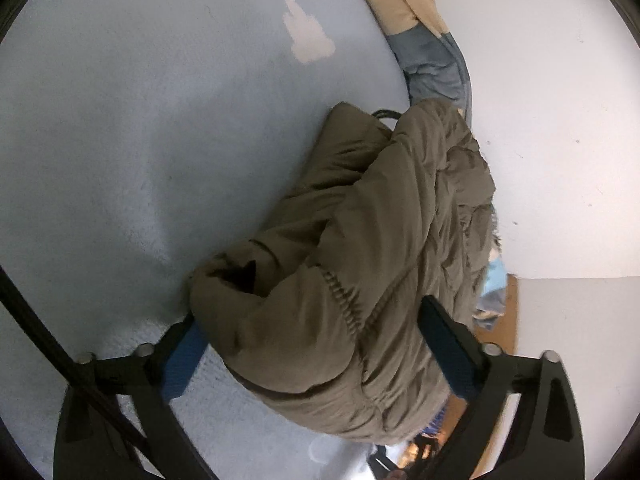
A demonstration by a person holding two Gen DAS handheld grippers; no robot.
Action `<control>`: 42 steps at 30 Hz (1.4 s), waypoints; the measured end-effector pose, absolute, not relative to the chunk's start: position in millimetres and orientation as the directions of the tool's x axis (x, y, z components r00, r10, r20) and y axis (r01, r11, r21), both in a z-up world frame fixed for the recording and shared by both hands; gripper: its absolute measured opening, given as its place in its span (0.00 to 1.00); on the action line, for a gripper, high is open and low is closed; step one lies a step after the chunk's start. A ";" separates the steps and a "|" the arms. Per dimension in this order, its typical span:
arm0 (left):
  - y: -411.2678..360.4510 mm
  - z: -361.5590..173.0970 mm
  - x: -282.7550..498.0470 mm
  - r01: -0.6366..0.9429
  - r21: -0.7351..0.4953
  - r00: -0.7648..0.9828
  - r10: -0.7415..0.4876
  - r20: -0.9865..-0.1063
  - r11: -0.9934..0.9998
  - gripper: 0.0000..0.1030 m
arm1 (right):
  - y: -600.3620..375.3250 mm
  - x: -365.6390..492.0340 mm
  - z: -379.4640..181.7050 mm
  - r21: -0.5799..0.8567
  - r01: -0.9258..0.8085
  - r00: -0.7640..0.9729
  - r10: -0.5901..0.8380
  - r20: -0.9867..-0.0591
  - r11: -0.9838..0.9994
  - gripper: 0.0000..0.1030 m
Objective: Fold large clothes
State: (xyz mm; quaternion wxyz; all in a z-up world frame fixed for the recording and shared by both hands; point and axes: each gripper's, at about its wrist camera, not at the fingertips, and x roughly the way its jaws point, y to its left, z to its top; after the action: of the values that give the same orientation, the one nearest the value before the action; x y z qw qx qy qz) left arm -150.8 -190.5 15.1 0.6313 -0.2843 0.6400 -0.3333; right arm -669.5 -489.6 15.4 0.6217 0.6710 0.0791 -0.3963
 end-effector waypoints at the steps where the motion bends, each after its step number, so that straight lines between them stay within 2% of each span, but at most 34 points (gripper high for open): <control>1: -191.1 20.3 -150.7 0.088 -0.763 -0.030 -0.764 -0.644 0.640 0.77 | -493.2 -665.8 10.8 0.765 0.605 0.669 -0.380 -0.639 -0.221 0.70; 2: -194.9 29.7 -152.6 0.143 -0.729 -0.014 -0.735 -0.677 0.669 0.70 | -495.6 -662.3 8.0 0.764 0.608 0.670 -0.376 -0.640 -0.216 0.68; 3: -197.9 37.8 -154.4 0.185 -0.708 0.000 -0.720 -0.694 0.682 0.66 | -497.5 -660.7 9.1 0.755 0.622 0.662 -0.375 -0.648 -0.206 0.57; 5: -203.5 52.9 -158.9 0.287 -0.640 0.039 -0.676 -0.736 0.713 0.58 | -499.6 -652.8 22.0 0.707 0.692 0.623 -0.374 -0.687 -0.148 0.44; 6: -208.6 61.0 -162.7 0.344 -0.592 0.068 -0.648 -0.758 0.729 0.58 | -498.8 -644.6 36.4 0.660 0.747 0.586 -0.387 -0.712 -0.082 0.40; 12: -232.3 91.1 -192.9 0.576 -0.274 0.264 -0.492 -0.829 0.770 0.57 | -483.9 -602.8 83.6 0.341 0.916 0.401 -0.492 -0.773 0.210 0.32; 18: -245.7 112.2 -219.1 0.675 0.019 0.456 -0.396 -0.797 0.738 0.54 | -469.8 -580.8 102.4 0.101 0.927 0.305 -0.572 -0.762 0.361 0.31; 20: -242.9 108.8 -217.0 0.675 0.002 0.439 -0.400 -0.805 0.737 0.54 | -463.0 -569.5 108.7 0.002 0.914 0.273 -0.610 -0.744 0.406 0.30; 22: -237.1 102.9 -205.7 0.657 -0.074 0.381 -0.416 -0.825 0.750 0.54 | -457.9 -565.1 110.0 -0.044 0.903 0.259 -0.623 -0.738 0.428 0.30; 24: -220.6 96.4 -187.2 0.588 -0.242 0.274 -0.471 -0.838 0.772 0.56 | -464.3 -572.2 105.8 0.017 0.911 0.281 -0.591 -0.757 0.412 0.31; 25: -214.1 92.9 -179.2 0.547 -0.304 0.236 -0.492 -0.838 0.780 0.63 | -464.9 -576.8 104.3 0.048 0.914 0.293 -0.575 -0.764 0.402 0.31; 26: -211.3 88.9 -171.0 0.500 -0.353 0.205 -0.504 -0.839 0.791 0.73 | -468.6 -581.3 102.0 0.081 0.916 0.308 -0.558 -0.770 0.394 0.31; 28: -189.8 79.6 -156.5 0.378 -0.489 0.120 -0.566 -0.816 0.786 0.80 | -471.9 -586.1 100.2 0.127 0.917 0.329 -0.538 -0.776 0.377 0.31; 31: -164.6 60.3 -145.8 0.206 -0.640 0.010 -0.656 -0.755 0.740 0.81 | -474.5 -591.7 97.1 0.175 0.918 0.347 -0.510 -0.787 0.356 0.32; 36: -158.5 33.0 -142.9 0.063 -0.735 -0.052 -0.733 -0.678 0.675 0.81 | -478.3 -591.2 93.4 0.186 0.921 0.344 -0.494 -0.798 0.341 0.32; 40: -173.1 25.1 -148.2 0.061 -0.767 -0.041 -0.766 -0.642 0.639 0.81 | -477.4 -590.1 92.8 0.182 0.922 0.341 -0.495 -0.799 0.342 0.32; 42: -185.0 24.7 -152.0 0.107 -0.766 -0.048 -0.766 -0.641 0.634 0.75 | -478.3 -590.6 92.0 0.182 0.921 0.343 -0.493 -0.800 0.345 0.32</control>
State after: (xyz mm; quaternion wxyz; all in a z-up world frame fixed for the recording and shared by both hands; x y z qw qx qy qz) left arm -152.0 -185.0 24.7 0.6399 -0.2580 0.6386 -0.3409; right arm -590.6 -478.3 92.0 0.7515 0.3265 0.3280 -0.4702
